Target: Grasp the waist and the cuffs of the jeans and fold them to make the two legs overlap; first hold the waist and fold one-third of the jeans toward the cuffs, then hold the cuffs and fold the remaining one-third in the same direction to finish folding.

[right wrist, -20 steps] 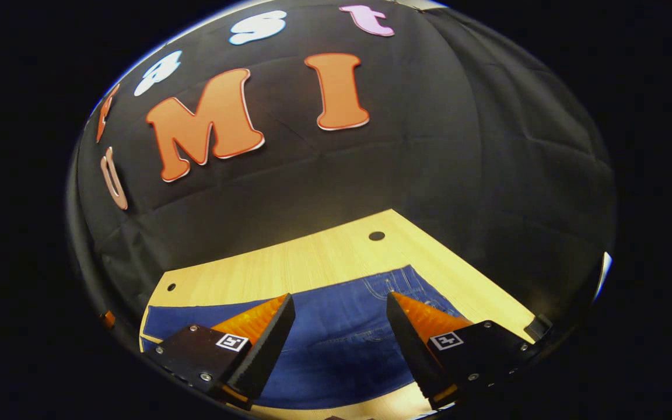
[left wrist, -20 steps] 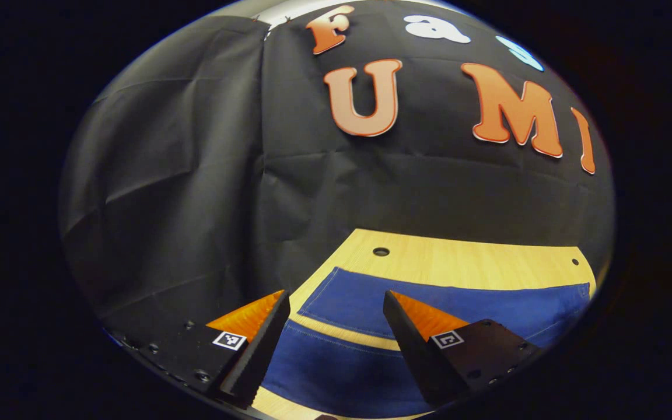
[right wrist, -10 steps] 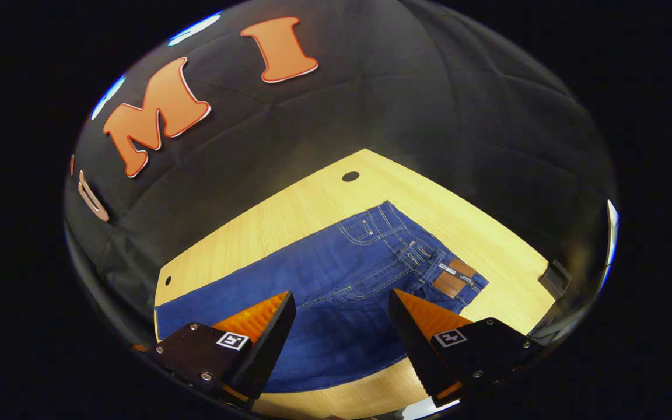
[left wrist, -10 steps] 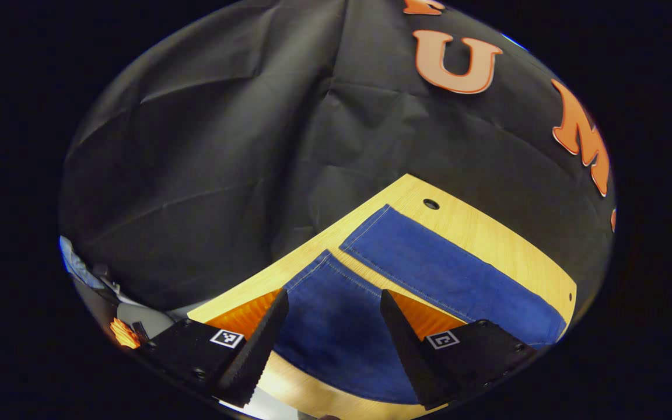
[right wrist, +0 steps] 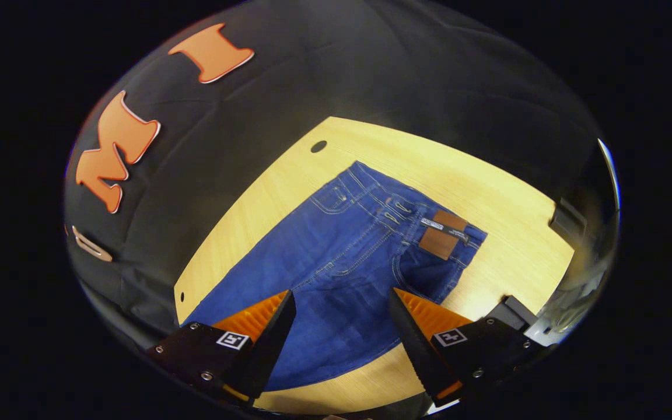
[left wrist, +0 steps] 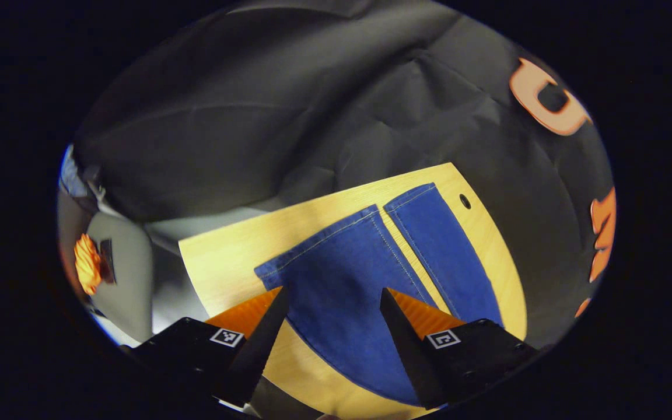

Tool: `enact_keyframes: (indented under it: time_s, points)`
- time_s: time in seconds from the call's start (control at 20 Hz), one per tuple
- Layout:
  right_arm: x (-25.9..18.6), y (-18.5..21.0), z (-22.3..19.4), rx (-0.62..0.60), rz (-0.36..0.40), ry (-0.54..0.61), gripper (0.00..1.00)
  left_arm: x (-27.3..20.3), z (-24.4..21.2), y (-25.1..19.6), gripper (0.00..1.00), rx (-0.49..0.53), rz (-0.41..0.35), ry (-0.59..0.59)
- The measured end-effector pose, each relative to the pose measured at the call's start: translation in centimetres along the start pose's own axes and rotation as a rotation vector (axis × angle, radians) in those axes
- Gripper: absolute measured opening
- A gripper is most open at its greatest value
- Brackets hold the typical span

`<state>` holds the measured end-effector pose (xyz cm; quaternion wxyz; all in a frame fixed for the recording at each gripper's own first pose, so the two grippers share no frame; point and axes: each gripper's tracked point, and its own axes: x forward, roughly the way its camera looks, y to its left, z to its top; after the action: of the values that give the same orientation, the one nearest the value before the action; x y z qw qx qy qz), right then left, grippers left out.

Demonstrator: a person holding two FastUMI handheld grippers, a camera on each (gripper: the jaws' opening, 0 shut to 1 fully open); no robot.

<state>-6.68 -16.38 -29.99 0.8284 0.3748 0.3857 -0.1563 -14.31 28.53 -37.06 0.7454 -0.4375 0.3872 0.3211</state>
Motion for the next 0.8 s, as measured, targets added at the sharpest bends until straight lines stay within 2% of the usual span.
enact_keyframes:
  time_s: [0.15,0.45,0.55,0.8]
  points:
    - [0.2,-1.2,-0.5,0.031,-0.011,0.032,0.97,0.2,-1.1,0.3,0.98,-0.068,0.005,0.051]
    - [0.4,-2.3,-1.6,0.121,0.001,0.105,0.98,1.2,-2.1,1.6,0.98,-0.162,-0.037,0.128]
    - [0.5,-3.2,-1.9,0.157,-0.008,0.114,0.98,1.5,-1.5,1.7,0.95,-0.175,-0.068,0.109]
    - [0.9,-4.8,-2.2,0.212,-0.001,0.132,0.97,2.6,-0.6,0.3,0.95,-0.147,-0.14,0.104]
